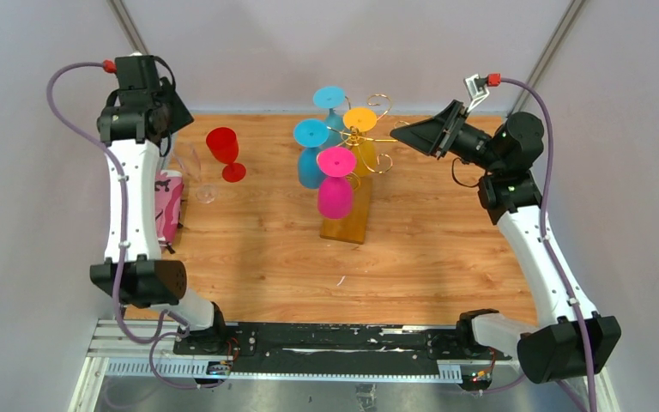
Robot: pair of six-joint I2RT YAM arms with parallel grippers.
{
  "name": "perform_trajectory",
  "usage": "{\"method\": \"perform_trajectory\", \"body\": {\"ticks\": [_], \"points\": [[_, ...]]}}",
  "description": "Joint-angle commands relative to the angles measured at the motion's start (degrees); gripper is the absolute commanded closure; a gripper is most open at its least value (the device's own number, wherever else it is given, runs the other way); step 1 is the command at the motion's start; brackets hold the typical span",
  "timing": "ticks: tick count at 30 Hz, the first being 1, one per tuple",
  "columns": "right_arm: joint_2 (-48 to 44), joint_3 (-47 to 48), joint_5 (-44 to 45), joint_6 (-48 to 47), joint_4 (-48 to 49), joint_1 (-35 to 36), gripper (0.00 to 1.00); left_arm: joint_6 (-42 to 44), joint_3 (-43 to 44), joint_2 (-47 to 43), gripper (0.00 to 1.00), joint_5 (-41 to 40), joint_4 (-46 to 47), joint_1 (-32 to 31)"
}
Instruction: Take the wine glass off the wine glass rack
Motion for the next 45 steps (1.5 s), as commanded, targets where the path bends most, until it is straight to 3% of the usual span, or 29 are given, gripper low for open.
{"method": "perform_trajectory", "body": {"ticks": [1,6,9,12,19,27,31,37,45], "points": [[-2.24,0.54,0.04,-3.58,-2.72,0.20,0.30,0.56,1.92,-8.84,0.50,5.27,1.30,-2.75],[-3.22,2.50,1.88,-7.56,-9.51,4.64,0.38,-2.53,-12.91,-24.16,0.49,17.51,21.80,-12.60],[-4.83,1.55,4.99,-10.69,-14.16,9.55,0.47,-5.99,-24.70,-32.92,0.51,25.26,35.13,-14.90],[-5.69,-0.01,7.51,-11.29,-16.30,14.89,0.49,-9.17,-33.52,-37.53,0.51,29.96,43.12,-15.45],[-5.76,1.36,15.80,-14.67,-21.80,23.60,0.53,-8.75,-36.36,-41.40,0.52,30.42,42.90,-15.55],[1.58,18.91,26.58,-28.04,-40.67,26.13,0.55,-11.27,-37.73,-41.02,0.53,32.67,41.28,-15.60],[7.61,27.20,29.68,-29.44,-47.91,26.16,0.56,-9.45,-36.74,-39.49,0.54,30.11,37.92,-15.64],[12.34,29.47,32.16,-30.69,-50.48,26.11,0.60,-8.28,-36.38,-38.78,0.54,28.26,36.11,-15.64],[11.45,25.51,33.26,-30.26,-48.35,24.27,0.60,-8.60,-36.96,-37.74,0.54,29.08,36.37,-15.64]]}}
